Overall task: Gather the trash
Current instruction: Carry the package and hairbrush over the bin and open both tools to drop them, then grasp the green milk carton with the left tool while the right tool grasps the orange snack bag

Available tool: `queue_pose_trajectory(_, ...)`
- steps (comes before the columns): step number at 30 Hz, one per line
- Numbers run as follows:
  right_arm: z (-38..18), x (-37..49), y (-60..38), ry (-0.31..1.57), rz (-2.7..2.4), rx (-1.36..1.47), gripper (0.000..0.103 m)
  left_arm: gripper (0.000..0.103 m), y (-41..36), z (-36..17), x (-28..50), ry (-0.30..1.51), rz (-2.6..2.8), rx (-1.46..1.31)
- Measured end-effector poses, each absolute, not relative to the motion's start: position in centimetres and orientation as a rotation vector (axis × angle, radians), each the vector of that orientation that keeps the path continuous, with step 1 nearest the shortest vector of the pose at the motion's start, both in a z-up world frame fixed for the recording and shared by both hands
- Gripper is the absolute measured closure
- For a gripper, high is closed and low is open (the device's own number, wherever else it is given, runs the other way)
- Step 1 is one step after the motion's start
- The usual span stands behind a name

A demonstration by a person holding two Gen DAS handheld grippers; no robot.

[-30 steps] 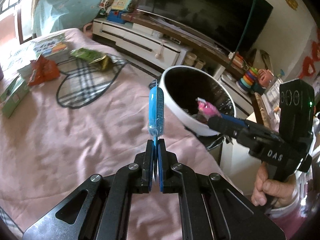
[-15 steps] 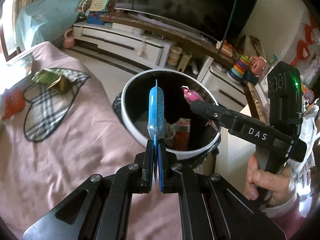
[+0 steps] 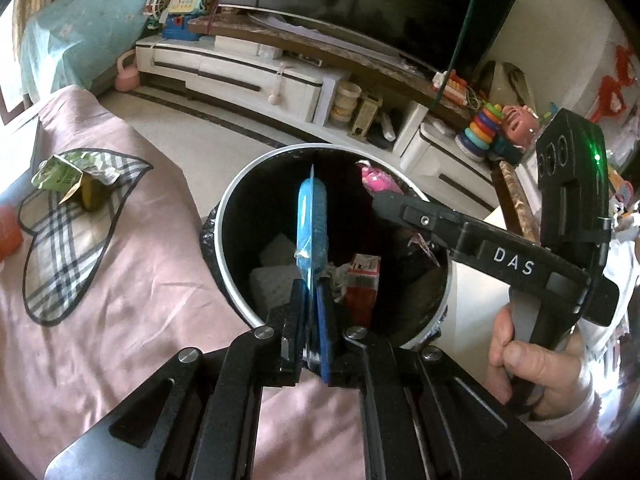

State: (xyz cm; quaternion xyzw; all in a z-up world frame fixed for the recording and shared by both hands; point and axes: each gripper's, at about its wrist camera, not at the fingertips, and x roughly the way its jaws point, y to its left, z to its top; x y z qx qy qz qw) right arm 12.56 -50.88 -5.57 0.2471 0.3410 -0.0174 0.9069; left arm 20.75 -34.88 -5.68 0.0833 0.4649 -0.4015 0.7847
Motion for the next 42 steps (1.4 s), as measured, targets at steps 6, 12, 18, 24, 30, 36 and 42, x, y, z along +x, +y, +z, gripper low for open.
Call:
queue_pose_trajectory(6,-5.6,12.5,-51.2,0.695,-0.030,0.534,0.028,0.053,-33.5,-5.6,20.9,0.991,-0.837,0.141)
queue_pose_trajectory(12,-4.9,11.6,-50.0,0.666,-0.033,0.530,0.013,0.044,-29.6,-5.9,20.5,0.970,-0.759,0.088)
queue_pose_trajectory(18,-3.7,11.5,-46.7,0.665,0.027,0.511,0.005,0.041,-23.6,-7.0,20.4,0.967,-0.635,0.035)
queue_pose_trajectory(24,-3.4,12.3,-40.7,0.708,0.102,0.403,0.000,0.040,-17.8,-7.4,20.3,0.941,-0.518,-0.009)
queue_pose_trajectory(30,-4.6,13.8,-35.2,0.762,0.124,0.295,0.000,0.038,-12.2,-7.5,20.3,0.911,-0.412,-0.028)
queue_pose_trajectory(36,-5.6,14.9,-32.7,0.779,0.131,0.373,0.000,0.037,-8.2,-7.9,20.6,0.901,-0.336,-0.044)
queue_pose_trajectory(42,-6.0,16.1,-29.9,0.747,0.163,0.418,0.000,0.037,-4.8,-7.9,21.7,0.893,-0.282,-0.050)
